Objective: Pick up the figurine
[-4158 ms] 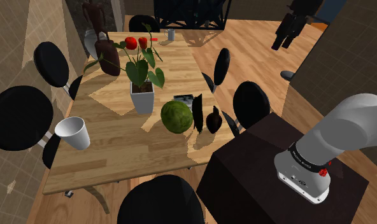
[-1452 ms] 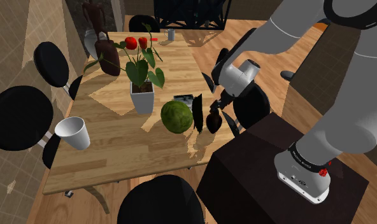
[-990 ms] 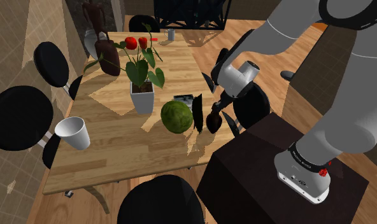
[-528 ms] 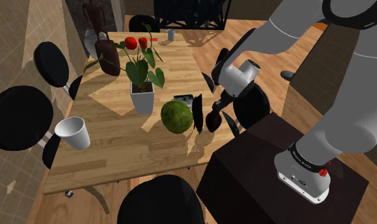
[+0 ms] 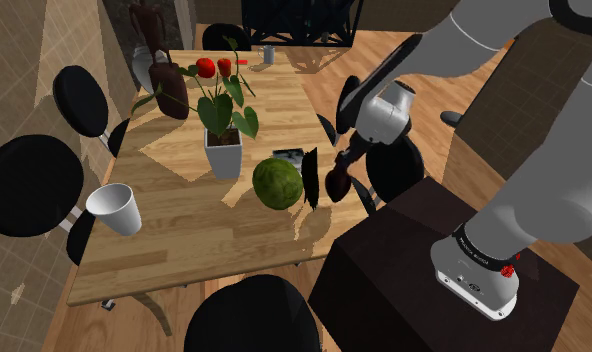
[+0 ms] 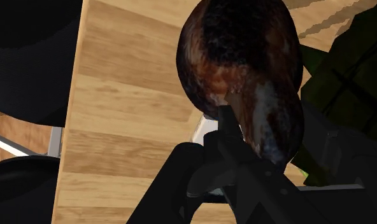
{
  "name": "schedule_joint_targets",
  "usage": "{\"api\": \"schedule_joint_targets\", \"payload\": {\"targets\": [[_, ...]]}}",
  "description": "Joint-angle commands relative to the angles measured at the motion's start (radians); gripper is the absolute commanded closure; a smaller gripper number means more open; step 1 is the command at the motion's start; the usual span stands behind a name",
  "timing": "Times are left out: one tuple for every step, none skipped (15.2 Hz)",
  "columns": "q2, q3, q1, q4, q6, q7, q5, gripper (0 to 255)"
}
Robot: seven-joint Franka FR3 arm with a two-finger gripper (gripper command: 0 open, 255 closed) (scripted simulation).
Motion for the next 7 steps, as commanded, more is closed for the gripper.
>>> {"api": "schedule_joint_targets", "payload": {"targets": [[-0.039,-0.027,0.019,-0.022,-0.013,0.070,-0.075,255],[-0.058,-0.040,0.028,-0.031,-0.020,0.104,-0.112,255],[-0.076,-0.052,0.035,-0.040,-0.027,0.138,-0.150,255],[-0.095,-0.065,0.042,-0.049,-0.034,0.171,-0.188,255],[-0.114,-0.076,0.048,-0.057,-0.042,0.205,-0.226,255],[-0.116,-0.078,0.049,-0.058,-0.043,0.210,-0.232,255],[-0.116,-0.078,0.049,-0.058,-0.043,0.210,-0.232,255]]}}
